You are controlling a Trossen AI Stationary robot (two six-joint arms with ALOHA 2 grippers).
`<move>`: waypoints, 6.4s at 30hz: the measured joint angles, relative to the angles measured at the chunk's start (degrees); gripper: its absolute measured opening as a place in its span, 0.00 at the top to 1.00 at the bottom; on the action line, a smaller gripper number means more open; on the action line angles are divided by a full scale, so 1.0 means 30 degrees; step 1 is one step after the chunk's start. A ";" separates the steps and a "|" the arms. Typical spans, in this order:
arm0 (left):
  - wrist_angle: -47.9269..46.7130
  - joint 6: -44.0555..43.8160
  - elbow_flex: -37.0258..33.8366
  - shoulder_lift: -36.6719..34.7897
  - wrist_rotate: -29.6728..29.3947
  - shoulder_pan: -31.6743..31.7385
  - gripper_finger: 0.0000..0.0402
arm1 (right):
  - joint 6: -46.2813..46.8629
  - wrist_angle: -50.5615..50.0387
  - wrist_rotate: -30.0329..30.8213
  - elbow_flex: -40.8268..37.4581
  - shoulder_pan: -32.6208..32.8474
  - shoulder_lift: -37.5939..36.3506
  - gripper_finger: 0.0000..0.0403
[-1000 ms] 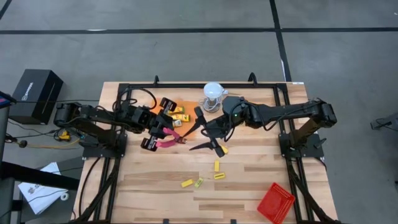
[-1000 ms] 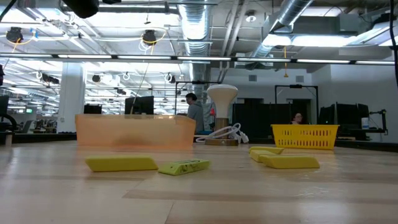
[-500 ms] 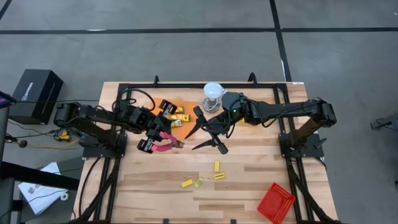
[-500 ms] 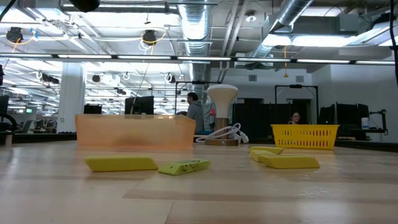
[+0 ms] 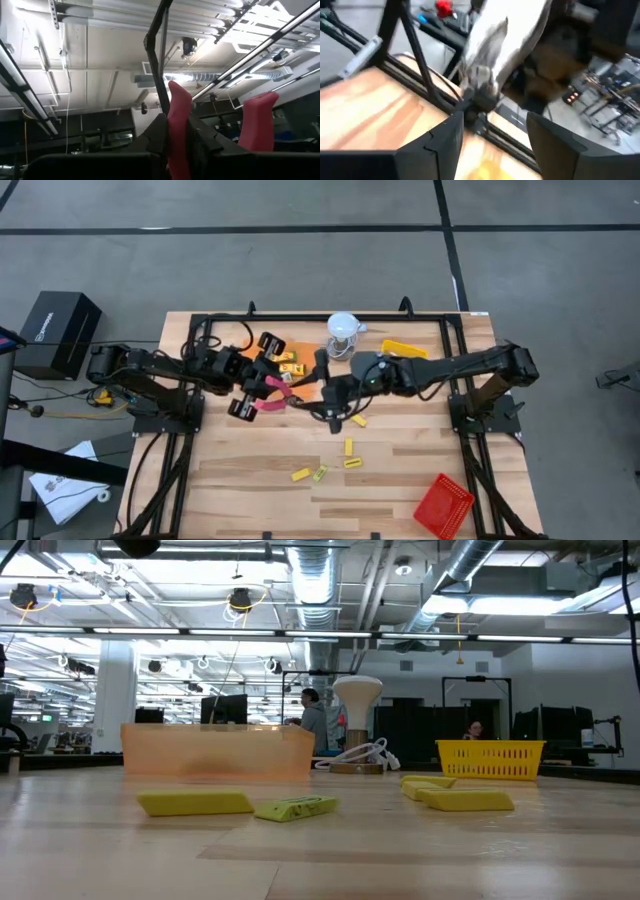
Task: Pick & Place School Supplies
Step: Put the pink hole puncher into the yellow bin
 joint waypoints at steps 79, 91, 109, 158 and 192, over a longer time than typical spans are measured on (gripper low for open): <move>-0.1882 0.0440 -0.0015 -0.0037 0.2871 0.1078 0.60 | 0.1431 -0.1756 -0.0246 0.1934 0.0147 -0.0746 0.79; -0.3150 0.0439 -0.0183 -0.0250 0.3417 0.1558 0.63 | 0.1311 -0.5670 0.2126 0.1909 0.0360 -0.3767 0.79; -0.4784 0.0978 -0.4974 -0.0682 0.0115 0.1085 0.68 | 0.6494 -1.8041 0.4087 0.0064 -0.5306 -0.5555 0.79; -0.4139 0.1443 -0.9355 -0.0675 -0.5245 -0.2027 0.71 | 1.0116 -1.4689 -0.3622 -1.3886 -1.5792 -1.1622 0.82; -0.4084 0.1953 -0.9347 -0.0667 -0.5085 -0.2027 0.71 | 1.7187 -2.1096 -0.0476 -1.1890 -1.0569 -1.3585 0.82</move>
